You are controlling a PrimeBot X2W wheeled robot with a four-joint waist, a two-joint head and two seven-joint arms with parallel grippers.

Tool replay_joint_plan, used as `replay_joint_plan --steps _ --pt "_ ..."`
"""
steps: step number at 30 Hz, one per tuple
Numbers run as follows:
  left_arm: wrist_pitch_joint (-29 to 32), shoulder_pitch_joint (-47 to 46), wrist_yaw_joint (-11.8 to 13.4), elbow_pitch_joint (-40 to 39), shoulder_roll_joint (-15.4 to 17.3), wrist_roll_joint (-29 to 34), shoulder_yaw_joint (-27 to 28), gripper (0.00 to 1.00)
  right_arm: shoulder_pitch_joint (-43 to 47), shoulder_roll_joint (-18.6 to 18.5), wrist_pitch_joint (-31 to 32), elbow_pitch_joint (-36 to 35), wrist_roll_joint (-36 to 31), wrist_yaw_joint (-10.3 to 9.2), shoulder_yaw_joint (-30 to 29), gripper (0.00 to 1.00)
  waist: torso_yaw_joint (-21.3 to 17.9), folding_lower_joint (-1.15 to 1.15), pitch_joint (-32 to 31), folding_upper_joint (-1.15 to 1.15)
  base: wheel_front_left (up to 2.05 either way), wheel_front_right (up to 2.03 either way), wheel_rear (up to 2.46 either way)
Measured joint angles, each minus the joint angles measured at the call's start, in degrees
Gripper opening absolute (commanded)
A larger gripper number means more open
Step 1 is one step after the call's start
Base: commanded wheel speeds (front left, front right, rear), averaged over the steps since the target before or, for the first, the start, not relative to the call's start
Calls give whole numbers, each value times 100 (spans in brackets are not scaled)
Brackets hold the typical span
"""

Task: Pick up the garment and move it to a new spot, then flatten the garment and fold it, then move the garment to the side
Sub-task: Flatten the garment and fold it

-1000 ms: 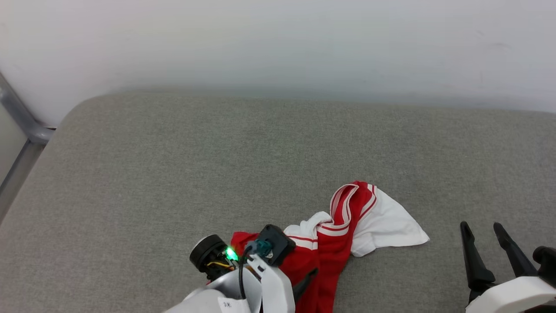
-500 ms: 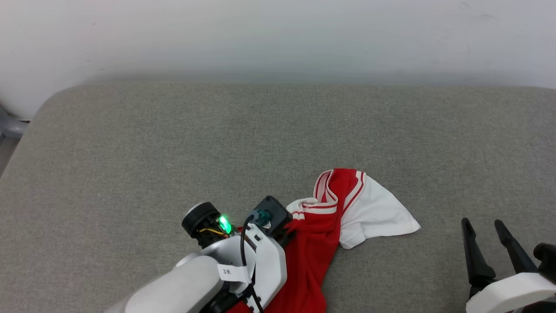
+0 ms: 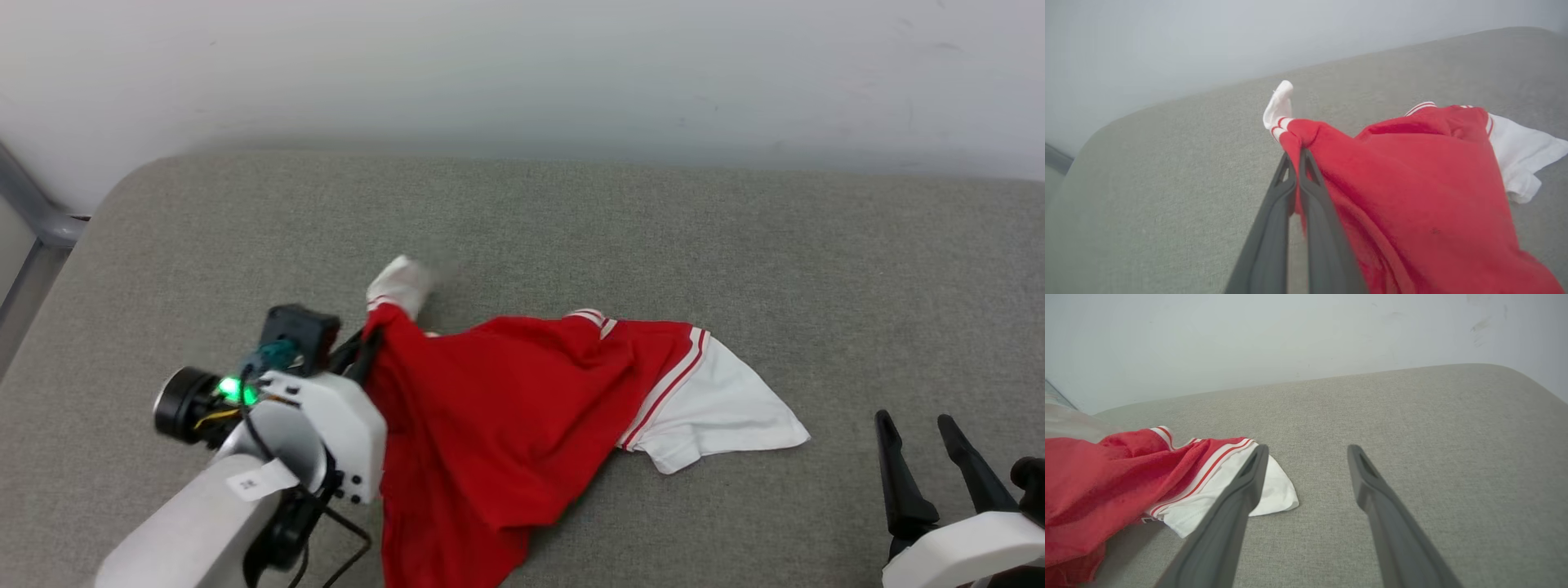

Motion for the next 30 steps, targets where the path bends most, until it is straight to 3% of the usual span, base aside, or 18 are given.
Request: replay_joint_plan --steps 3,7,14,15,16,17,18,24,30 --pt "-267 474 264 309 82 -334 337 0 -4 0 29 -24 -8 0 4 100 -3 0 31 0 0 0 0" --pt "-516 1211 396 781 1 -889 637 0 -3 0 59 -36 -27 0 -4 100 -16 0 45 0 0 0 0" --pt "-753 1946 249 1325 -381 -1392 690 0 -2 0 99 -98 -66 0 -27 100 -11 0 -8 0 0 0 0" --pt "-808 1980 238 1348 -432 -1406 677 7 -2 0 101 -104 -73 0 -22 100 -9 0 -30 0 0 0 0" --pt "-873 2005 199 1357 -481 -1405 661 44 2 0 105 -108 -90 0 -14 100 -7 0 -58 0 0 0 0" --pt "-981 2024 200 1352 -520 -1388 653 95 5 0 111 -115 -108 0 -11 100 -6 0 -87 0 0 0 0" --pt "-1083 2032 201 1345 -533 -1324 638 100 8 0 124 -126 -110 0 -12 100 -3 0 -117 0 0 0 0" --pt "-1941 2078 381 953 -536 -979 793 100 117 0 176 -179 -123 0 11 100 14 -1 -317 0 0 0 0" --pt "-2315 2056 505 299 -394 -503 956 100 176 0 243 -233 -162 0 38 100 47 -1 -458 0 0 0 0"
